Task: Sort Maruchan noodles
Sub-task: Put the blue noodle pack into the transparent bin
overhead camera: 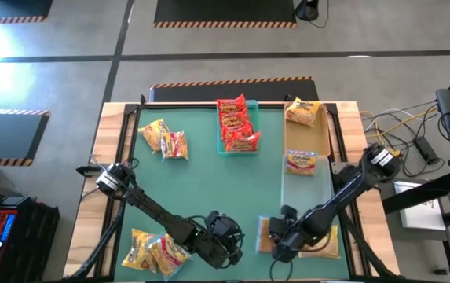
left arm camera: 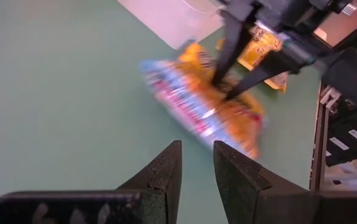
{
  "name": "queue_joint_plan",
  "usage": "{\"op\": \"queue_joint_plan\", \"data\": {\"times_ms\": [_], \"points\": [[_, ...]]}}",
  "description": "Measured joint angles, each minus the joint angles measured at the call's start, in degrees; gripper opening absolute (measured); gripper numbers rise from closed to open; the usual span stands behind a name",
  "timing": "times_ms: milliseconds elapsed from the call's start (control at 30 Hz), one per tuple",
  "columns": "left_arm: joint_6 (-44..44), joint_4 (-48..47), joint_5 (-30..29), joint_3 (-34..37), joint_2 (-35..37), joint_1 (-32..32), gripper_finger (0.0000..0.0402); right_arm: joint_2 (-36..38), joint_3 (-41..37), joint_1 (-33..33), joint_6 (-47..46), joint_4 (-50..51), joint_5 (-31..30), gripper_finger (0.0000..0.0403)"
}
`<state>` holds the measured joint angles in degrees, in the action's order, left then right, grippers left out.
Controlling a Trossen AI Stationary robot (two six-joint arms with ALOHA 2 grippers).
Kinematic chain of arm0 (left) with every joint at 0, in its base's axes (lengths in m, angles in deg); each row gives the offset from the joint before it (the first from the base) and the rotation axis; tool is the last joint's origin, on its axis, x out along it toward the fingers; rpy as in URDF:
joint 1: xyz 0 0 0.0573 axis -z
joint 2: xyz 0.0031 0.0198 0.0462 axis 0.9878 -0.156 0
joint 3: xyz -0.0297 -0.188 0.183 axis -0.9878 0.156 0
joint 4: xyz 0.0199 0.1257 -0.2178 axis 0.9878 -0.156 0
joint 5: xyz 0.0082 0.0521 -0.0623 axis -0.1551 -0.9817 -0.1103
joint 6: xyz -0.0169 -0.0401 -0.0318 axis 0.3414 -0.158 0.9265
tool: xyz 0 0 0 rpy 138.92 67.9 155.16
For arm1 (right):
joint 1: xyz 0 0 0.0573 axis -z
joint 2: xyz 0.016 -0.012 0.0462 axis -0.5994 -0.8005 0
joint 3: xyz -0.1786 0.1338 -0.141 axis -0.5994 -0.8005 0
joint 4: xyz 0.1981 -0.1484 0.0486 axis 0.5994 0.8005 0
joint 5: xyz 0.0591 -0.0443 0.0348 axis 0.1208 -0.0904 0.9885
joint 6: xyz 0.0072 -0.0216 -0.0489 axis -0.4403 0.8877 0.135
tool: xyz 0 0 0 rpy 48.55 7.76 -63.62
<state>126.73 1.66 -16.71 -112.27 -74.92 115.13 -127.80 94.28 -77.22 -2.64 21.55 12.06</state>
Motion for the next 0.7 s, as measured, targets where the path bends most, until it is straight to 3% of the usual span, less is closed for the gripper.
{"op": "queue_joint_plan", "data": {"times_ms": [167,367,500,700], "points": [[-0.31,-0.02,0.0,0.0,-0.02,0.0,0.0075,-1.45,3.15,4.1,11.86,-3.28,-6.89,0.0082],[-0.34,-0.32,-0.04,0.0,-0.04,-0.07,0.0075,-2.87,8.28,8.37,21.63,-2.03,-7.83,0.0082],[-2.81,-0.47,-0.09,0.0,-0.04,-0.7,0.0075,-1.9,12.16,8.88,20.28,5.55,-7.51,0.0082],[-8.4,0.33,-0.13,0.0,-0.25,-2.72,0.0075,0.31,17.07,8.43,9.92,22.29,-3.16,0.0082]]}}
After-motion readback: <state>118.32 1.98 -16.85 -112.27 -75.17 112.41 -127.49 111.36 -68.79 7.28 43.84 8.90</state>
